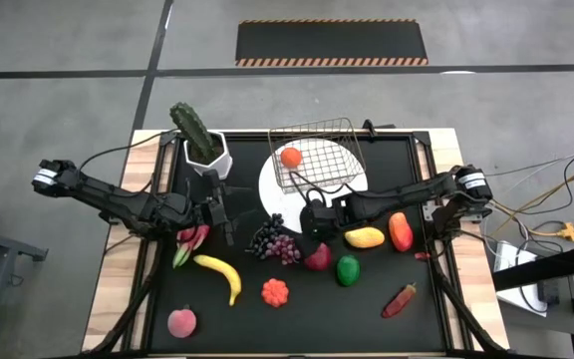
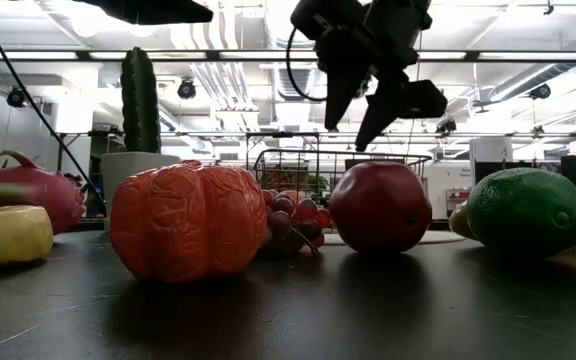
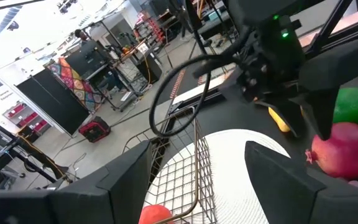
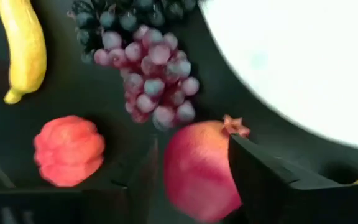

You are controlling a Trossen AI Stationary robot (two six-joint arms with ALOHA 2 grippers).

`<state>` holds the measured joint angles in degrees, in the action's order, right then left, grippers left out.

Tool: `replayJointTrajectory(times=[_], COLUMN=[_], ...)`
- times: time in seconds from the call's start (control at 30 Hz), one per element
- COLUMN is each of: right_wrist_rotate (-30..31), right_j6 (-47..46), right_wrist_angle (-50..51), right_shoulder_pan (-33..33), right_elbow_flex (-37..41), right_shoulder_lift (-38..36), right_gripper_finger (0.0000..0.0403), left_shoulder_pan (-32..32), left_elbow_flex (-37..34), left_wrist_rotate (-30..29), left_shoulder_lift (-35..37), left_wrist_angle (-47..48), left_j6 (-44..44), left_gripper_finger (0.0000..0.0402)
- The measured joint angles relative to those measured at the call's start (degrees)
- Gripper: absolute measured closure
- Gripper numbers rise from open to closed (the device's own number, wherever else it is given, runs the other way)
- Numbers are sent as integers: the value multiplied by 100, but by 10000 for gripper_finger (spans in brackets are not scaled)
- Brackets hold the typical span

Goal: Build produce basket
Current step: Put the red pomegranate into the wire basket

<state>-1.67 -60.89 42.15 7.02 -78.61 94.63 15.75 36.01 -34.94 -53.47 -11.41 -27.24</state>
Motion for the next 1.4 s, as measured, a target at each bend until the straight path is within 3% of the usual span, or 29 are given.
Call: replayJointTrajectory(times=[0.27,0.53,1.07,1.4], right_wrist_rotate=[-314,-328,-481,-633], right_j6=[-303,-232,-118,-108], right_wrist_angle=[210,167,81,26], right_shoulder_pan=[-368,-447,-443,-443], right_elbow_flex=[9,15,17,17], right_shoulder_lift=[2,336,893,942], right_gripper_finger=[151,139,172,252], left_shoulder_pan=[-1,-3,-5,-5], left_elbow_flex=[-6,-102,-158,-175], left_wrist_rotate=[0,-1,-4,-20], left_shoulder_lift=[-2,-2,0,2], left_wrist_angle=[47,42,22,-13], left_j6=[-1,-48,-72,-166], left_gripper_finger=[162,162,162,162])
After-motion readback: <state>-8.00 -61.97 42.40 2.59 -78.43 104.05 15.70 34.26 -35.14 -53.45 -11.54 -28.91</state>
